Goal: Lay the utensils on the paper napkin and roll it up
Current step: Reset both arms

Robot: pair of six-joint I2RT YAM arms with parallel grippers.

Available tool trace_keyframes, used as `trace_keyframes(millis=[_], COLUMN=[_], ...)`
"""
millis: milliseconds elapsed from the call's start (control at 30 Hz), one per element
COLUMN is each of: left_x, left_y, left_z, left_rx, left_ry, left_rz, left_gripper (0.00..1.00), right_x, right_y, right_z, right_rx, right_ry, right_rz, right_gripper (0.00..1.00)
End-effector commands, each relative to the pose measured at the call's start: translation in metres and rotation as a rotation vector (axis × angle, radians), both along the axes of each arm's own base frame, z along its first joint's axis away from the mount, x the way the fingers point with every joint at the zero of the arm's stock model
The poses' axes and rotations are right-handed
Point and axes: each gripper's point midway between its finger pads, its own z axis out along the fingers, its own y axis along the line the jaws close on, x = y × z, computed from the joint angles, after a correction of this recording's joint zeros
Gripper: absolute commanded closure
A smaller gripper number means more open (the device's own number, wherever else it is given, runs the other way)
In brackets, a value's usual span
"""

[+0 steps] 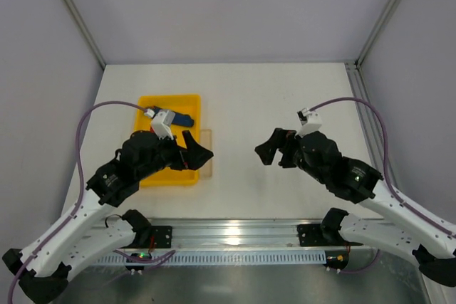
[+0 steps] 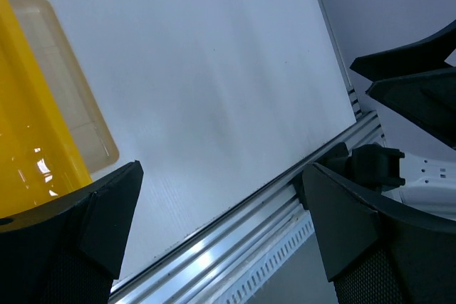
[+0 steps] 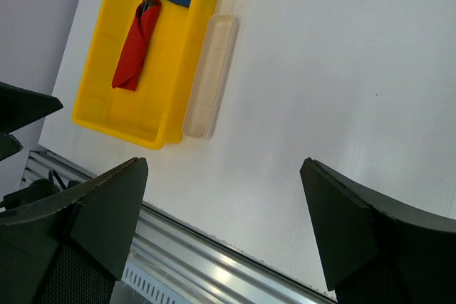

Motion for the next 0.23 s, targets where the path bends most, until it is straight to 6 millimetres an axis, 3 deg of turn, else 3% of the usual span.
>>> trace_keyframes(millis=[0, 200], left_x=[-0.0057, -0.005], left_y=[-0.0024, 0.0001], left_z=[0.0171, 0.0107], left_rx=[-0.06, -0.029], left_ry=[-0.079, -0.063], left_rz=[-0.034, -0.026], left_gripper=[0.0, 0.0], right_x=[-0.0056, -0.0048], right_y=[-0.016, -0.021], right_z=[0.0038, 0.0137], right_rx=[0.02, 0.007], right_ry=[-0.032, -0.063], right_rz=[-0.035, -0.038], right_gripper=[0.02, 0.02])
